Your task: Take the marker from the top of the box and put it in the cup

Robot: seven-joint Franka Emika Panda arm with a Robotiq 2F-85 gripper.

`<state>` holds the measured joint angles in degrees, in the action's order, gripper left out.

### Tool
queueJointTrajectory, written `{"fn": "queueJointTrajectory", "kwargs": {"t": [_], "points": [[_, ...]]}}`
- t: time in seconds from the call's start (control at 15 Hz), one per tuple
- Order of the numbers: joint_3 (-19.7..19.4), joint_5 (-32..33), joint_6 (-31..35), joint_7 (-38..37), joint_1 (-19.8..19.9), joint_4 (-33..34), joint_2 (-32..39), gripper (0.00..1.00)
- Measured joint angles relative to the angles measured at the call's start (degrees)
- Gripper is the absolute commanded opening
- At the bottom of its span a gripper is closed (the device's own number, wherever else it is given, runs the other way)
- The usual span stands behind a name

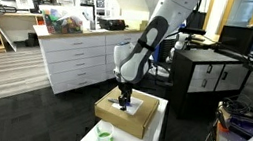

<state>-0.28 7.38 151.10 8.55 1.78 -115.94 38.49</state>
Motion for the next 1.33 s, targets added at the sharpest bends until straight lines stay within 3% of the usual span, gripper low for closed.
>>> {"fn": "queueJointTrajectory", "kwargs": {"t": [0.33,0.47,0.53,0.93,1.33], "points": [[0.09,-0.01,0.00,0.43,0.00,0.22,0.01,0.09],[0.14,-0.01,0.00,0.50,0.00,0.35,0.01,0.03],[0.15,-0.02,-0.01,0.52,0.00,0.40,0.01,0.07],[0.22,-0.03,-0.46,0.56,0.00,0.59,-0.02,0.07],[1.42,-0.08,-6.49,0.56,-0.29,3.28,-2.04,0.07]]}}
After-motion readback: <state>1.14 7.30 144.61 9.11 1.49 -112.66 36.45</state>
